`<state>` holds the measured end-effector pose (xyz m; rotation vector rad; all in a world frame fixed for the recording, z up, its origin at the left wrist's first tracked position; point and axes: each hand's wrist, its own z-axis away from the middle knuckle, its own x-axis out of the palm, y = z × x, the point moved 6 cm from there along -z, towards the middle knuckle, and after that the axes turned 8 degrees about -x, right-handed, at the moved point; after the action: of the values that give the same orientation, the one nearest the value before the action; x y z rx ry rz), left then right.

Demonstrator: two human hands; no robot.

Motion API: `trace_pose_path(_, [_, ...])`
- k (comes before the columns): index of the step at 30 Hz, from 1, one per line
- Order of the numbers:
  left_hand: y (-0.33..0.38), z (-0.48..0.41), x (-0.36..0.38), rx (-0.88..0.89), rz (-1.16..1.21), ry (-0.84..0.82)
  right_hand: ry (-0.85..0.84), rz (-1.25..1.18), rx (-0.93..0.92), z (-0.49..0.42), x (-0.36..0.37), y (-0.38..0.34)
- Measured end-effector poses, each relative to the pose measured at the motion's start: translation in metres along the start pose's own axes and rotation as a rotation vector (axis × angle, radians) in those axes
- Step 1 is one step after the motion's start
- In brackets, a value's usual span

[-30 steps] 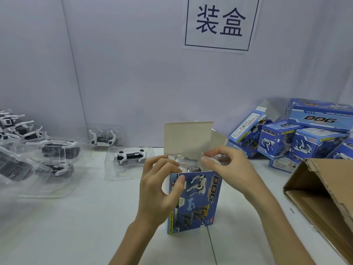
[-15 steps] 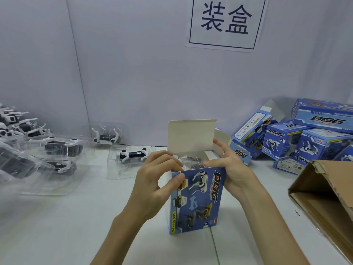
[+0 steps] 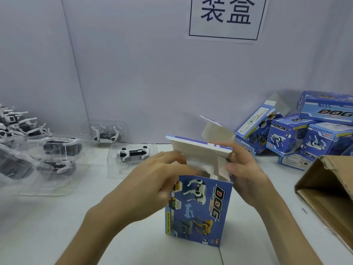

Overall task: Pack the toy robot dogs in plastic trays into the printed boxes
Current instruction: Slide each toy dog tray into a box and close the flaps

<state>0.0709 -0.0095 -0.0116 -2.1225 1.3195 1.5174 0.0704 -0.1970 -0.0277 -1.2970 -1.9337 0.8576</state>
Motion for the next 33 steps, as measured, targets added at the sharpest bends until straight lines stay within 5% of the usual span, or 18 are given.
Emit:
trace_pose_path(7, [0.009,0.0,-0.006,-0.034,-0.075,0.062,-0.101,0.094,-0.03,0.005,0.011,-0.007])
trace_pose_path(14, [0.026,0.016,-0.003,0.09,-0.089,0.171,0.01,0.31,-0.149,0.01,0.012,-0.01])
trace_pose_path(25, [0.013,0.052,0.023,0.156,0.128,0.545,-0.161,0.753,-0.113,0.008,0.058,-0.023])
trace_pose_path(33, [0.011,0.06,0.029,0.053,-0.136,0.737,-0.18,0.729,-0.034,0.006,0.049,-0.022])
